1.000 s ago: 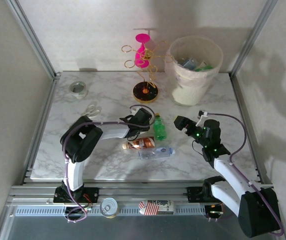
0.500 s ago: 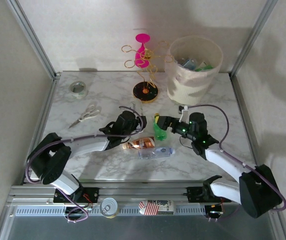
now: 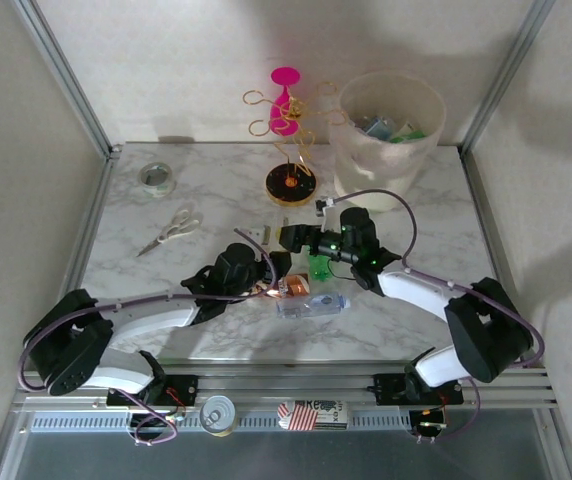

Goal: Put the plastic bottles in the bin

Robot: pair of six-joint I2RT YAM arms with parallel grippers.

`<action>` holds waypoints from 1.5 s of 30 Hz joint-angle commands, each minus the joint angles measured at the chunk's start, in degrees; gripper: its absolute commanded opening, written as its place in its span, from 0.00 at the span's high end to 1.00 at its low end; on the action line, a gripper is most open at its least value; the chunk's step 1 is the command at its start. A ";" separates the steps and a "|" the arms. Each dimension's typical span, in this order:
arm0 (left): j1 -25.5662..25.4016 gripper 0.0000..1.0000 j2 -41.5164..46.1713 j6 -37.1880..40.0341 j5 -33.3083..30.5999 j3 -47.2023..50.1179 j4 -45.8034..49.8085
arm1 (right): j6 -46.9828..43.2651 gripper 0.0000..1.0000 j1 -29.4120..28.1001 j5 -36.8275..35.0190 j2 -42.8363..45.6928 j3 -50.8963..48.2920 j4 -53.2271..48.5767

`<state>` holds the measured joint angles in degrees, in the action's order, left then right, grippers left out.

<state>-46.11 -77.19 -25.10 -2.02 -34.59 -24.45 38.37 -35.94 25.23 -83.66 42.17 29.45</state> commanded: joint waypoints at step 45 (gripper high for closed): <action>6.42 0.00 18.10 -9.90 -10.82 11.60 -3.68 | -11.09 0.50 11.37 -7.85 11.68 17.14 -18.32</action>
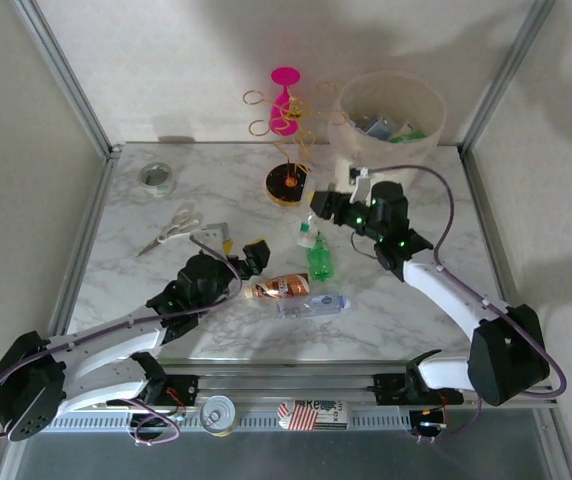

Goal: Put the plastic bottles in the bin

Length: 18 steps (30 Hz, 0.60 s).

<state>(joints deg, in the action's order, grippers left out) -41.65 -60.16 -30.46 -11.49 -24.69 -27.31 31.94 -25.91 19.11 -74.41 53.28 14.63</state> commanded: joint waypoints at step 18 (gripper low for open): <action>5.35 0.00 3.05 -10.89 -1.40 8.04 1.13 | -4.31 0.52 17.25 -14.89 -11.68 34.44 -5.15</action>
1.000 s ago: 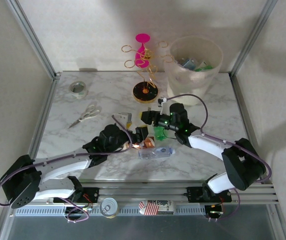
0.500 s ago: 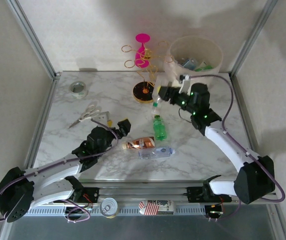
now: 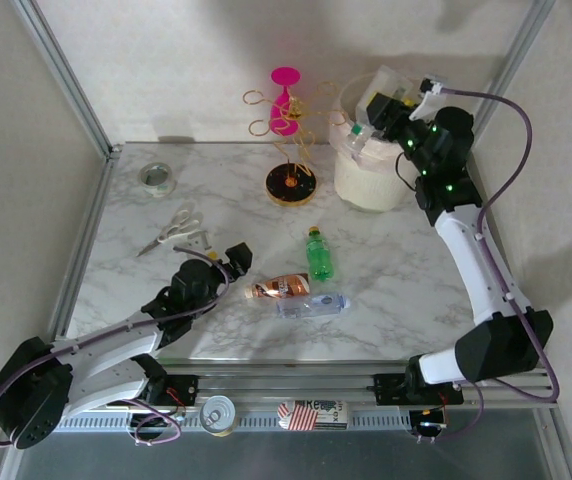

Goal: Put the plastic bottles in the bin

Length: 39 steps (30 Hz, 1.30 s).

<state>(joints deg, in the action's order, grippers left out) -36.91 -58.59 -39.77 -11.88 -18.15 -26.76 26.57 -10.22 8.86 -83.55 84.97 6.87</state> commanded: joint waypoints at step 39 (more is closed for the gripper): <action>1.20 0.00 3.01 -4.57 -1.13 3.44 -0.28 | -1.37 0.13 4.61 -3.28 -7.09 2.56 1.19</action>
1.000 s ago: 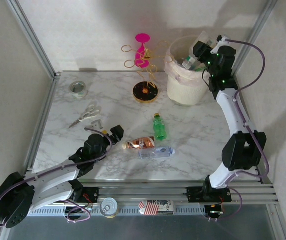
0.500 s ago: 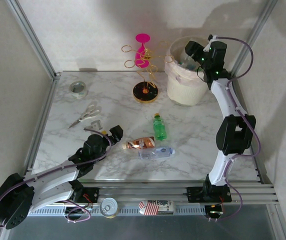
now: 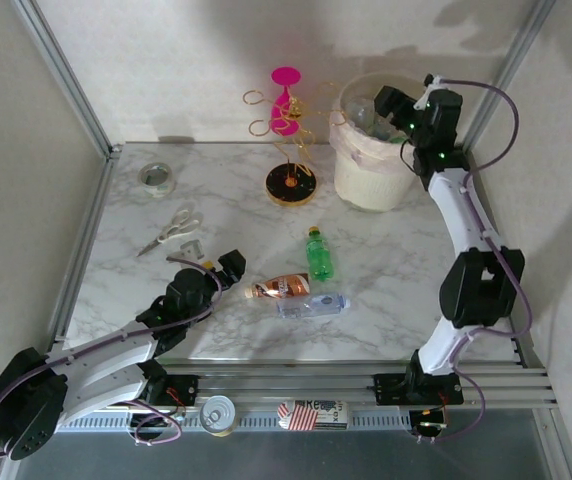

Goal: Put the plastic bottles in the bin

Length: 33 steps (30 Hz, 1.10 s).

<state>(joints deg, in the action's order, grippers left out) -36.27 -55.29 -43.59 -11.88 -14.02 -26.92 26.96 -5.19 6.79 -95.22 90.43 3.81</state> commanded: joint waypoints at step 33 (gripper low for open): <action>0.88 0.00 -7.67 -7.79 -0.20 -4.85 0.69 | -8.21 0.14 -30.65 -6.76 14.21 -40.04 -15.76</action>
<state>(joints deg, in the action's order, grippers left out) -35.88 -63.42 -49.98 -11.84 -17.63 -27.29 20.03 -34.94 3.29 -79.31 49.15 -10.59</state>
